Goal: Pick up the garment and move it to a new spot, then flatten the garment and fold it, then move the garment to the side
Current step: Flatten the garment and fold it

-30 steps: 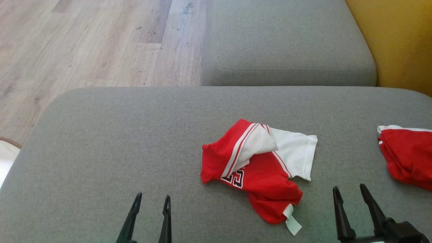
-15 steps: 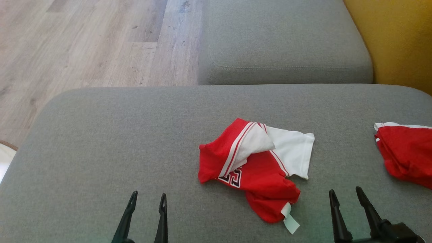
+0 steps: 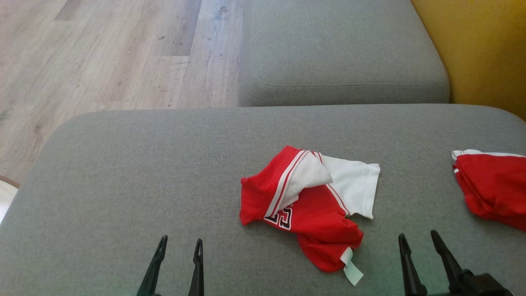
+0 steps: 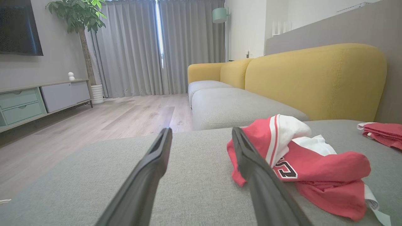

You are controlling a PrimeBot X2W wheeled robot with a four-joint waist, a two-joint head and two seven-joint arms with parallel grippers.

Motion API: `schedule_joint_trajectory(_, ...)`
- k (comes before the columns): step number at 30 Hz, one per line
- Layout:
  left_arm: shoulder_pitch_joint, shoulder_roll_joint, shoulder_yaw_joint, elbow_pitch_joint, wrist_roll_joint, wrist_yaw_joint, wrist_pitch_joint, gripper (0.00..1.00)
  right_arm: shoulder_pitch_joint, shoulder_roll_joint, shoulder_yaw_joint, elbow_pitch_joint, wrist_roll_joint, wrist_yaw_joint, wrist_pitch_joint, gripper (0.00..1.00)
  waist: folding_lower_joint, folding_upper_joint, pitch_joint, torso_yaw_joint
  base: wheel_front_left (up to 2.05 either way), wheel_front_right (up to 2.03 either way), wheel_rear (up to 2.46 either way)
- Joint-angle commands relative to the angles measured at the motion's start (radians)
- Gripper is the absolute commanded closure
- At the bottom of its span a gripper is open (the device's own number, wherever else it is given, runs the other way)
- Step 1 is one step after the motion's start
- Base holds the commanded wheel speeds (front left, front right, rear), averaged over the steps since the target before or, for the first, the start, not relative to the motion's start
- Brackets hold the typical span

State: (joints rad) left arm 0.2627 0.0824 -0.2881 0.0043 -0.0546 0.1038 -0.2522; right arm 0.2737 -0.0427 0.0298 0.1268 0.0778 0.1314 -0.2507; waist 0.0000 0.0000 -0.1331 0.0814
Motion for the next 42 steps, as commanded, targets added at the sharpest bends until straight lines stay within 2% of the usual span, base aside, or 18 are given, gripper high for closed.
schedule_joint_trajectory(1, -0.029, -0.017, 0.037, -0.025, 0.009, -0.003, -0.010, 0.00, -0.029, -0.008, 0.026, -0.027, 0.002, -0.001, -0.011, 0.00, 0.0000, 0.0000, 0.000, 0.000, 0.00, 0.00, 0.00)
schedule_joint_trajectory(12, -0.060, -0.015, 0.019, -0.002, 0.034, -0.021, -0.010, 0.00, -0.031, -0.008, 0.037, -0.037, -0.011, -0.001, -0.011, 0.00, 0.0000, 0.0000, 0.027, -0.013, 0.00, 0.00, 0.00)
schedule_joint_trajectory(21, -0.236, -0.022, -0.074, 0.084, 0.066, -0.072, -0.010, 0.00, -0.059, -0.019, 0.057, -0.046, -0.019, -0.001, -0.011, 0.00, 0.0000, 0.0000, 0.104, -0.047, 0.00, 0.00, 0.00)
schedule_joint_trajectory(28, -0.492, -0.029, -0.125, 0.252, 0.072, -0.100, 0.003, 0.00, -0.099, -0.036, 0.086, -0.041, -0.021, -0.001, -0.011, 0.00, 0.0000, 0.0000, 0.177, -0.096, 0.00, 0.00, 0.00)
schedule_joint_trajectory(35, -0.800, -0.031, -0.157, 0.458, 0.068, -0.151, 0.067, 0.00, -0.150, -0.054, 0.097, -0.038, -0.022, -0.001, -0.011, 0.00, 0.0000, 0.0000, 0.264, -0.130, 0.00, 0.00, 0.00)
schedule_joint_trajectory(39, -0.943, -0.032, -0.173, 0.624, -0.032, -0.220, 0.157, 0.00, -0.177, -0.064, 0.115, -0.031, -0.020, -0.001, -0.011, 0.00, 0.0000, 0.0000, 0.294, -0.150, 0.00, 0.00, 0.00)
schedule_joint_trajectory(41, -1.007, -0.024, -0.209, 0.696, -0.091, -0.232, 0.215, 0.00, -0.195, -0.070, 0.132, -0.028, -0.019, -0.001, -0.011, 0.00, 0.0000, 0.0000, 0.303, -0.169, 0.00, 0.00, 0.00)
schedule_joint_trajectory(42, -1.031, -0.021, -0.258, 0.720, -0.143, -0.233, 0.251, 0.00, -0.205, -0.073, 0.137, -0.028, -0.018, -0.001, -0.011, 0.00, 0.0000, 0.0000, 0.307, -0.179, 0.00, 0.00, 0.00)
